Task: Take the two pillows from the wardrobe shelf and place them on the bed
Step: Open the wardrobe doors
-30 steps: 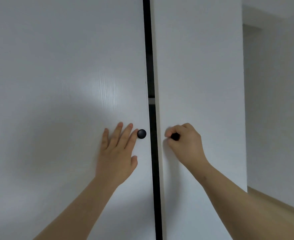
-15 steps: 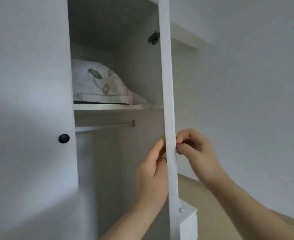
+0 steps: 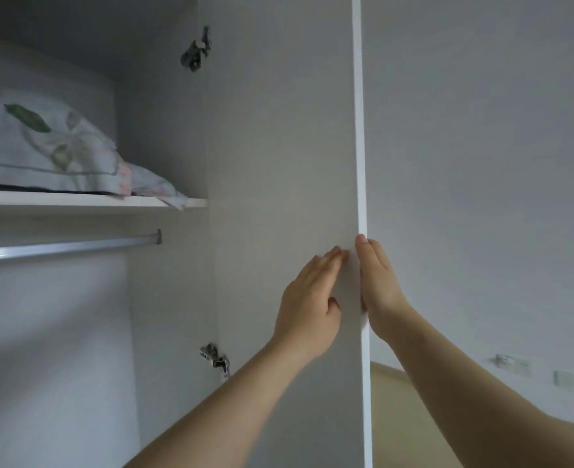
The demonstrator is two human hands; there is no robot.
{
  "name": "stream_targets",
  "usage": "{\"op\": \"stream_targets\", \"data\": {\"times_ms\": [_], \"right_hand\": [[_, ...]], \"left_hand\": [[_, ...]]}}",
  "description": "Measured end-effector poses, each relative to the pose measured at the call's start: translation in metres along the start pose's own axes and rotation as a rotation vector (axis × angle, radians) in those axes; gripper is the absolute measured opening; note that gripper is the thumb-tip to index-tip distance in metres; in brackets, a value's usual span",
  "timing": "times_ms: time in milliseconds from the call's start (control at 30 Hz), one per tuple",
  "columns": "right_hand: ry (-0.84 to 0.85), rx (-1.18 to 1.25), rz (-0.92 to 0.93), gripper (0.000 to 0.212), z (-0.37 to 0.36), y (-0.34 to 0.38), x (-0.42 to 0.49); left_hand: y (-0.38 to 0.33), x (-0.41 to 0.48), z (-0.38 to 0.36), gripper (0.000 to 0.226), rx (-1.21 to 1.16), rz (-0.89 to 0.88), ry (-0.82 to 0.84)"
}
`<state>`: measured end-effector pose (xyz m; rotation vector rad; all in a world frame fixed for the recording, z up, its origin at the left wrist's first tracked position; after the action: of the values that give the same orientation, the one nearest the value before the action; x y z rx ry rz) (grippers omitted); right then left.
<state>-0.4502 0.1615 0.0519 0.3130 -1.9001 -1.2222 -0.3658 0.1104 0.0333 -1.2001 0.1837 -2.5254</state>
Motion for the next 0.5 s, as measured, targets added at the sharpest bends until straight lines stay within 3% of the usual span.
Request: {"op": "stream_targets", "data": {"times_ms": [100, 167, 200, 233, 300, 400, 500], "right_hand": [[-0.095, -0.047, -0.023, 0.025, 0.014, -0.007, 0.009], [-0.17, -0.259, 0.0, 0.016, 0.019, -0.01, 0.009], [-0.183, -0.381, 0.018, 0.02, 0.017, -0.01, 0.008], [-0.182, -0.505, 0.037, 0.038, 0.013, -0.008, 0.005], [-0.156, -0.653, 0.131, 0.056, -0.001, 0.003, -0.001], [-0.05, -0.678, 0.311, 0.049, -0.026, 0.017, -0.012], [0.053, -0.657, 0.315, 0.038, -0.054, 0.008, -0.016]], "left_hand": [[0.002, 0.01, -0.005, 0.065, 0.035, 0.013, 0.054], [0.004, 0.011, 0.001, 0.061, 0.056, 0.026, 0.013], [0.006, 0.009, 0.006, 0.059, 0.059, 0.044, -0.036], [0.008, 0.007, 0.013, 0.056, 0.06, 0.067, -0.084], [0.016, 0.001, 0.026, 0.052, 0.068, 0.125, -0.154], [0.042, -0.012, 0.051, 0.049, 0.135, 0.22, -0.217], [0.079, -0.03, 0.089, 0.044, 0.293, 0.3, -0.225]]}}
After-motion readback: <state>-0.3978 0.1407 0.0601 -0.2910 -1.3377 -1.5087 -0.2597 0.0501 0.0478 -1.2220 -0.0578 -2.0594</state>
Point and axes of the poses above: each hand's wrist, its own x-axis towards the middle knuckle, its own z-axis out of the back of the hand, y = z × x, the point moved 5 cm from there along x, towards the middle knuckle, and after that the axes turned 4 degrees about x, right-handed, at the moved point
